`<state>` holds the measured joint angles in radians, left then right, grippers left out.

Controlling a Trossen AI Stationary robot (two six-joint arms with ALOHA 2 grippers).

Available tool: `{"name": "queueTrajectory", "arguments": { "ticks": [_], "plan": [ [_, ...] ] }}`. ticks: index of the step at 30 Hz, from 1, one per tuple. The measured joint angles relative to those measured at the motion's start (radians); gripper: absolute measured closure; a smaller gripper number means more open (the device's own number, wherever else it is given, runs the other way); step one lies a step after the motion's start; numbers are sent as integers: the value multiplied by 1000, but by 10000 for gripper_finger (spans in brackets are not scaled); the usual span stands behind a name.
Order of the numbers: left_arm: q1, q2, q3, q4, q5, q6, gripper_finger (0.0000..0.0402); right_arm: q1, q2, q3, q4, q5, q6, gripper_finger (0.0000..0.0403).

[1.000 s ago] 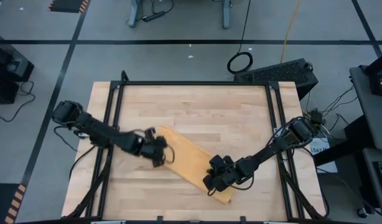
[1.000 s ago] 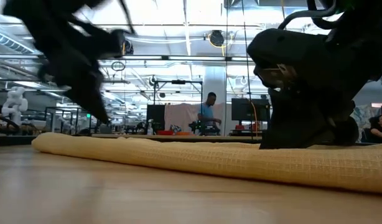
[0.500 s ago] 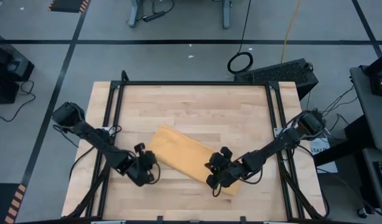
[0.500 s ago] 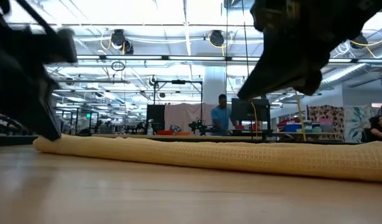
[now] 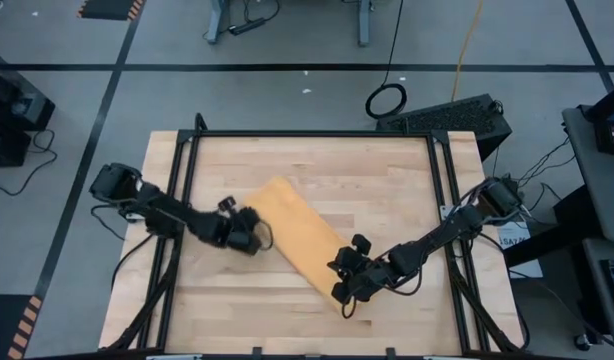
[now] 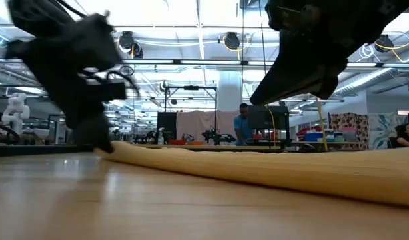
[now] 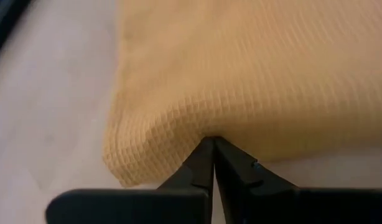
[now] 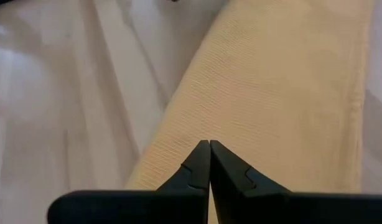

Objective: Roll towel
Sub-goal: Roll the yellow towel

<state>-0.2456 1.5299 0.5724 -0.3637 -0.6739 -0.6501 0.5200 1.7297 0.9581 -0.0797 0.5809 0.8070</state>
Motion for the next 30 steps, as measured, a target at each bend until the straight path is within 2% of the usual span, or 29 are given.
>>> {"name": "queueTrajectory", "arguments": {
  "ticks": [5,7,10,14,16,18,22,25,30],
  "plan": [
    [178,0,5,278,6,308,382,-33,0,0,3,67,20,403],
    [226,-5,35,294,60,375,382,-51,0,0,3,76,21,403],
    [256,-53,104,146,138,319,382,-69,0,0,-1,78,-26,403],
    [215,-123,133,6,231,183,382,-86,8,-28,1,72,-136,403],
    [187,-126,132,10,319,161,382,-95,14,-50,20,53,-224,403],
    [166,-116,122,18,371,158,382,-103,25,-76,118,-10,-313,403],
    [166,-44,92,83,365,167,382,-108,48,-134,331,-119,-407,403],
    [207,25,89,163,366,194,382,-112,71,-153,381,-108,-403,403],
    [290,93,92,213,378,258,382,-116,146,-151,412,-109,-273,403]
  ]
}}
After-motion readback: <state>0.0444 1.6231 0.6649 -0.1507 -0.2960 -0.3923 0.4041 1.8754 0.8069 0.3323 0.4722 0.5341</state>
